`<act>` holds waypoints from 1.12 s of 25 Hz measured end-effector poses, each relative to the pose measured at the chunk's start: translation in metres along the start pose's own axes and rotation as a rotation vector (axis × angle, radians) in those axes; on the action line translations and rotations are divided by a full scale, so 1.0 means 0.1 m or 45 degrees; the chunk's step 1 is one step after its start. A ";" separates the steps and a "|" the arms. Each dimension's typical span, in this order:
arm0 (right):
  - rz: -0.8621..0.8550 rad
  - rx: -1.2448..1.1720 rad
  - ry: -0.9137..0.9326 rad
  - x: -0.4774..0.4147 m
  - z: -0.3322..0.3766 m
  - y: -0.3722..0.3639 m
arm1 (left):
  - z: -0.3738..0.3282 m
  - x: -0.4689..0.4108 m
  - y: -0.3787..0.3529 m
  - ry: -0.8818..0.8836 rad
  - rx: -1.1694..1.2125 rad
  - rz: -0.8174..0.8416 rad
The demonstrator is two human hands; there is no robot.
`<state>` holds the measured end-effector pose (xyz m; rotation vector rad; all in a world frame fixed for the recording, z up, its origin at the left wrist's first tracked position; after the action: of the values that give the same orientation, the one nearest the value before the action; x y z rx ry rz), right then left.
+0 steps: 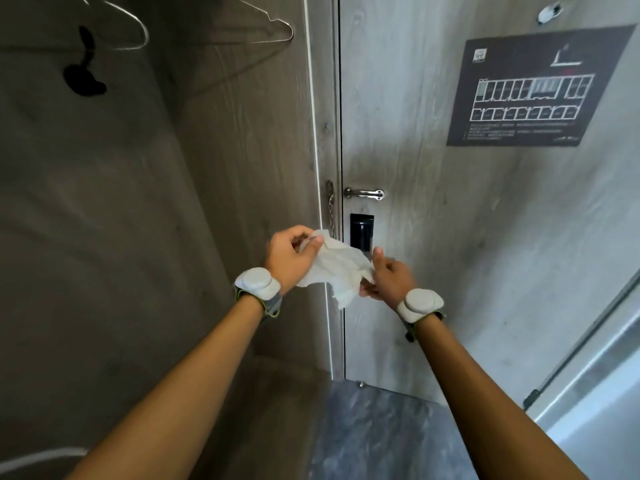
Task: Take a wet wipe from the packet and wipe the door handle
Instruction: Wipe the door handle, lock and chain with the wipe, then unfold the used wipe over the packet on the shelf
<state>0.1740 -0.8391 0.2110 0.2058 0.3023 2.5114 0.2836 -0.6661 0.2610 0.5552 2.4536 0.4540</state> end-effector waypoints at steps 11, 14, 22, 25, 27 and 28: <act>0.175 0.174 0.422 1.35 0.28 -0.09 | -0.71 0.84 0.38 -0.052 0.080 0.361; 0.203 0.055 0.416 1.54 0.27 -0.06 | -0.84 1.00 0.45 -0.050 0.081 0.303; 0.169 -0.157 0.329 2.15 0.22 0.03 | -1.07 1.88 0.60 0.256 0.127 0.087; 0.182 -0.182 0.319 2.42 0.12 0.02 | -1.11 2.35 0.61 0.314 0.126 0.141; 0.214 -0.185 0.297 2.62 0.03 -0.04 | -1.16 2.69 0.62 0.319 0.113 0.144; 0.236 -0.177 0.290 2.74 -0.04 -0.09 | -1.17 2.89 0.66 0.324 0.101 0.123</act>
<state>-0.0442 -0.6735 0.2267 -0.1143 0.2049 2.7319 0.0161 -0.4935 0.2471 0.6880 2.7053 0.4938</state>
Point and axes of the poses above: each hand's wrist, its own x-axis away from the middle knuckle, its own y-axis out of the back of the hand, z = x × y, the point moved 1 cm from there along -x, towards the middle knuckle, and after that the axes turned 3 degrees about z, right-handed, at the moved point
